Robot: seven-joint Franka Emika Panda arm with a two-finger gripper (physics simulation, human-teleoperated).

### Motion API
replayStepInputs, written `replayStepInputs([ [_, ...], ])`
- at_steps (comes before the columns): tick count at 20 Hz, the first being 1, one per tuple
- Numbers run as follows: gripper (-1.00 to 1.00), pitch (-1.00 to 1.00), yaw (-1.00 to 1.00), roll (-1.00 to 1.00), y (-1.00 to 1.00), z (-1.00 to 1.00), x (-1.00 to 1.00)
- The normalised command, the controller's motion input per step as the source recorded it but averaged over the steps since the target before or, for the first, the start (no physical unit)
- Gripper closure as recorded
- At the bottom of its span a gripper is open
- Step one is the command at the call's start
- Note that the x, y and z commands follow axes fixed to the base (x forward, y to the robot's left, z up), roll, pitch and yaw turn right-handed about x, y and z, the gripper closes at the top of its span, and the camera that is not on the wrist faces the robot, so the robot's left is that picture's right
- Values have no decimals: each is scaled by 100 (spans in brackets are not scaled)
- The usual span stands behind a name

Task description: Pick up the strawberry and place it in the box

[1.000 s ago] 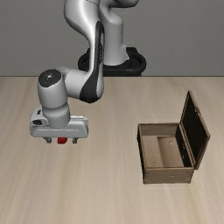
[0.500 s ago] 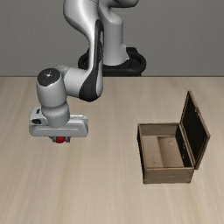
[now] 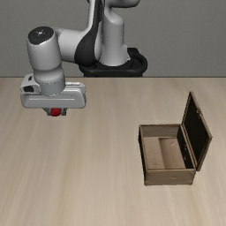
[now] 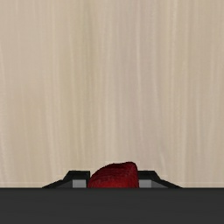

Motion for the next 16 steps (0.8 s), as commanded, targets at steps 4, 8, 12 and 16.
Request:
replayStepInputs([
  [4,100,0,0,0,0,100,0],
  [8,100,0,0,0,25,75,0],
  [12,100,0,0,0,100,0,0],
  [16,100,0,0,0,100,0,0],
])
